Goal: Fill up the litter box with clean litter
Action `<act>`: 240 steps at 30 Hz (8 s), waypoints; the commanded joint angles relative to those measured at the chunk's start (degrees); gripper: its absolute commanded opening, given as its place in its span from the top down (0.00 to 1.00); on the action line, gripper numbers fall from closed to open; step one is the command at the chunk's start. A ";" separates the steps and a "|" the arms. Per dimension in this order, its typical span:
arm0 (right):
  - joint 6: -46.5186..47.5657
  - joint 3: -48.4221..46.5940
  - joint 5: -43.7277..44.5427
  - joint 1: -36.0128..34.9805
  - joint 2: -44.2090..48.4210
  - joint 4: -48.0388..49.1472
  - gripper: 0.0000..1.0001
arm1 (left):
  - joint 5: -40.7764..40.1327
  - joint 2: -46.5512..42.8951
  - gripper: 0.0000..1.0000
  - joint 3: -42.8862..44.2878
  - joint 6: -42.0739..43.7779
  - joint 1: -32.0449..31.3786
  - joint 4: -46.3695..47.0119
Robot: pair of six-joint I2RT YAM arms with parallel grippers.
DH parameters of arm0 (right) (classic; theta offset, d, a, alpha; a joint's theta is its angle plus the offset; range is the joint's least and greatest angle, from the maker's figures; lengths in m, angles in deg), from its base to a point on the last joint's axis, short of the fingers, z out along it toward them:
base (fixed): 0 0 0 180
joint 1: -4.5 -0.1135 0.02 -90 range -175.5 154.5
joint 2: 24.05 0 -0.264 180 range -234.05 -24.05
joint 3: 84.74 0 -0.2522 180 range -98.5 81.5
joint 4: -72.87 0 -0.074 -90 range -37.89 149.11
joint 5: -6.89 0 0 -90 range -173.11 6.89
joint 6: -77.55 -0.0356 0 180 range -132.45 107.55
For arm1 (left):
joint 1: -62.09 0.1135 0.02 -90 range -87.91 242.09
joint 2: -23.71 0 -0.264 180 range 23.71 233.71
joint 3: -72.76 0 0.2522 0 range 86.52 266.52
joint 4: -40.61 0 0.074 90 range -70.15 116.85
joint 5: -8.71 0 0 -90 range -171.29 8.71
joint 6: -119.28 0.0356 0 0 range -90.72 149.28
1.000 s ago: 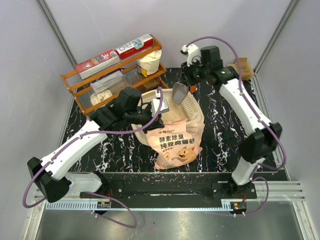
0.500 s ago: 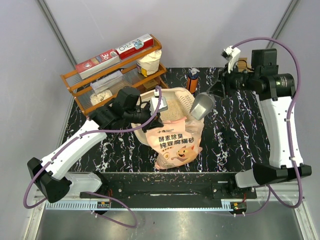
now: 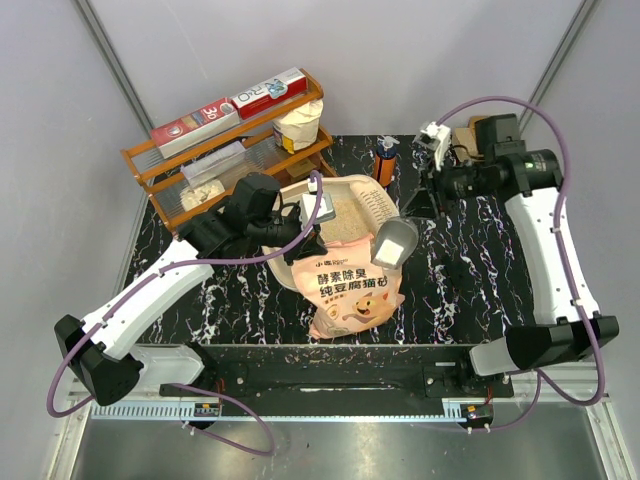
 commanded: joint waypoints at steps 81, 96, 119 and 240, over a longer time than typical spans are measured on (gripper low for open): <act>-78.26 56.33 -21.74 12.57 7.53 71.04 1.00 | -1.53 -3.09 1.00 0.99 6.61 -0.34 -3.70; -75.10 52.91 -26.48 16.18 4.54 67.96 1.00 | -2.50 -3.70 1.00 2.22 7.22 -0.34 -3.44; -75.54 38.41 -25.44 19.61 -6.87 67.43 1.00 | -2.76 -3.61 1.00 1.79 7.66 -0.25 -2.56; -79.22 58.35 3.76 -9.76 6.57 71.64 1.00 | 3.91 -2.39 1.00 -2.00 -16.78 -3.06 10.80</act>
